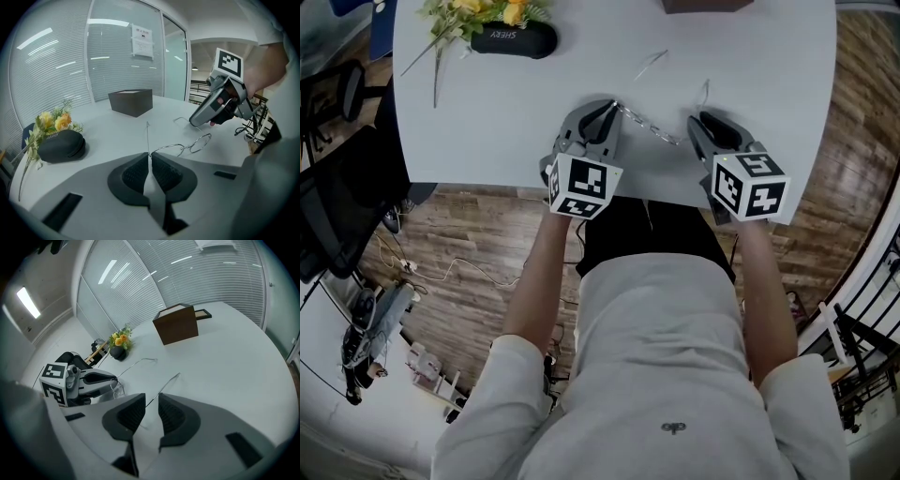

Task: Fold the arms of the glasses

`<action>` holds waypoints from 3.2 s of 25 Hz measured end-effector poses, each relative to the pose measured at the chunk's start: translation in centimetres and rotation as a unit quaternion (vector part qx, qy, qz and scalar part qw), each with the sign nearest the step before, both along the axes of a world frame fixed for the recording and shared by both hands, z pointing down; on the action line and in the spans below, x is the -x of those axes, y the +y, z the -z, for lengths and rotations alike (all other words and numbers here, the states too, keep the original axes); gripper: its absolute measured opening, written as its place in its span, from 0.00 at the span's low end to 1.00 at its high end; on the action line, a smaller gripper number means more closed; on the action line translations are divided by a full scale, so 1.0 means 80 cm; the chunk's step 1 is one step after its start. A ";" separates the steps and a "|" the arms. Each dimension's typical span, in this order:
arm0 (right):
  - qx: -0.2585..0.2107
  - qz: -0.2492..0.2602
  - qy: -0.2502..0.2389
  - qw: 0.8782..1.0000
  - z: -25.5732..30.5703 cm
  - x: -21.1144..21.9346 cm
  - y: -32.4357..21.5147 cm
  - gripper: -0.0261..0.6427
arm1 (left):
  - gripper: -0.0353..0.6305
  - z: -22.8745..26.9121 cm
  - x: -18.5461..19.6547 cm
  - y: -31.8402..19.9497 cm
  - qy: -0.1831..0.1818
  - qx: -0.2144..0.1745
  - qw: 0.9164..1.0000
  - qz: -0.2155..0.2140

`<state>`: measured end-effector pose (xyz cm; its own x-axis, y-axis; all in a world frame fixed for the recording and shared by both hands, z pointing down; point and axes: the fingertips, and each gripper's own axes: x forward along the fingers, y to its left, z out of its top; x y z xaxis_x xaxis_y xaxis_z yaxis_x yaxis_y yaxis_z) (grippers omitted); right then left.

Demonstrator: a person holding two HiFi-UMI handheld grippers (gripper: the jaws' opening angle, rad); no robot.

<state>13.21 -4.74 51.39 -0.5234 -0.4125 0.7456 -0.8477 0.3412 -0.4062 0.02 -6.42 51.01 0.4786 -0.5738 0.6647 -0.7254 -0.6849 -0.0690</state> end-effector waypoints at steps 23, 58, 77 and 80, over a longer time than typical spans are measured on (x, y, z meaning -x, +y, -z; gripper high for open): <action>-0.015 0.050 0.014 0.999 0.000 0.023 0.000 0.12 | 0.11 0.003 0.000 0.005 0.010 -0.002 1.000 -0.010; 0.002 0.114 -0.011 0.993 -0.004 0.071 0.011 0.08 | 0.11 0.006 -0.007 -0.011 0.020 -0.007 0.999 -0.027; 0.018 0.155 -0.038 0.987 -0.002 0.081 0.024 0.07 | 0.10 0.003 -0.032 -0.020 0.006 -0.004 0.998 -0.067; 0.020 0.157 -0.039 0.987 -0.001 0.081 0.025 0.07 | 0.10 0.001 -0.034 -0.020 0.005 0.000 0.997 -0.072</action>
